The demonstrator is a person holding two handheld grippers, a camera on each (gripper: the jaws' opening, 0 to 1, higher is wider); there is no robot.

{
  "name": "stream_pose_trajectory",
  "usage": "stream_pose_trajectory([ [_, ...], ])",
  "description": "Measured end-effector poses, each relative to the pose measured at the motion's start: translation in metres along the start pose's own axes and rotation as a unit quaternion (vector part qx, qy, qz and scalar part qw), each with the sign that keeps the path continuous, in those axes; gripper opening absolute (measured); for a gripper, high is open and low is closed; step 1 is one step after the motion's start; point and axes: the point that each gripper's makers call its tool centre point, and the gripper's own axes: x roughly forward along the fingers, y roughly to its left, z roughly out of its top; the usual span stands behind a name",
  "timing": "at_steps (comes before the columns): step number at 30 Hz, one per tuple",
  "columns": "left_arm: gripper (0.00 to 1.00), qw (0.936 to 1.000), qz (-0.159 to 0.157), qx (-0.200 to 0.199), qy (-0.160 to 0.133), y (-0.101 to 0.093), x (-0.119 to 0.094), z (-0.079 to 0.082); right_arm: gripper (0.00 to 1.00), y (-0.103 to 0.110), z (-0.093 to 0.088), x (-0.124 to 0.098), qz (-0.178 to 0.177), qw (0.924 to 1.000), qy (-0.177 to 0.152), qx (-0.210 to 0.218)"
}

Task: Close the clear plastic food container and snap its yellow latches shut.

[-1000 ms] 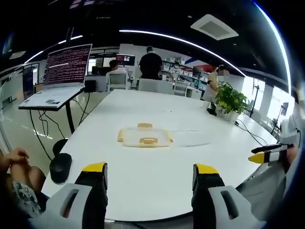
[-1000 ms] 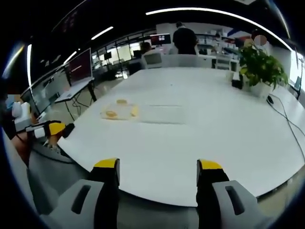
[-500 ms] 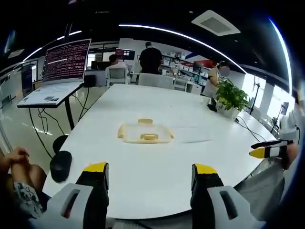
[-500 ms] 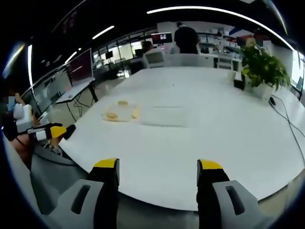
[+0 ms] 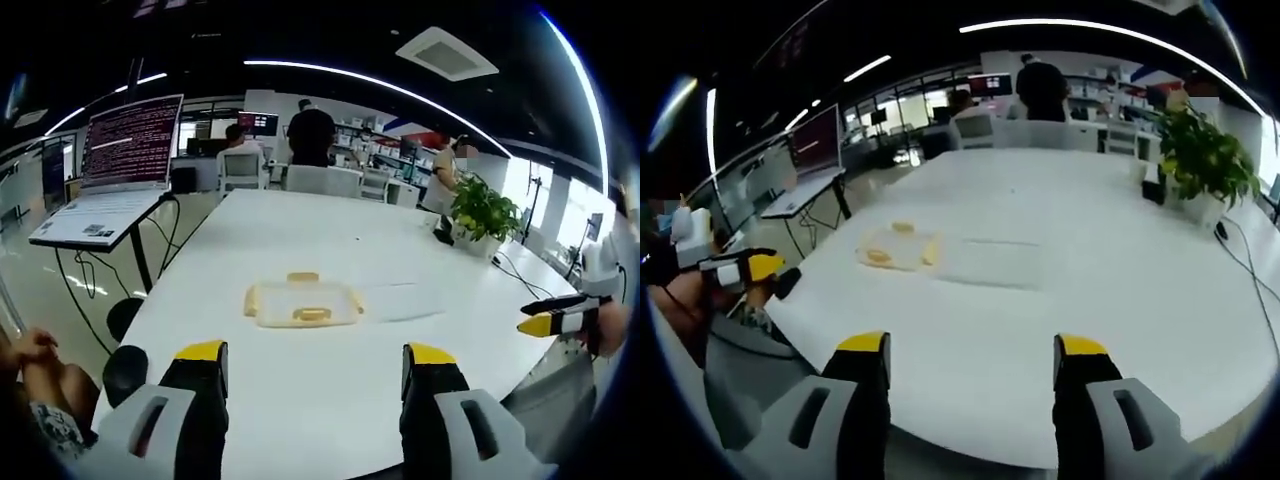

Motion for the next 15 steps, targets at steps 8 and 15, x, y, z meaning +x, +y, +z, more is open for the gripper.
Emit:
stream_pose_trajectory([
  [8,0.66,1.0000,-0.002,0.003,0.004,0.005,0.005,0.002,0.63,0.005,0.007,0.011,0.009,1.0000,-0.001,-0.005],
  [15,0.66,1.0000,-0.003,0.002,0.008,0.009,0.013,0.005,0.63,0.008,0.015,0.024,0.020,0.9997,0.005,-0.014],
])
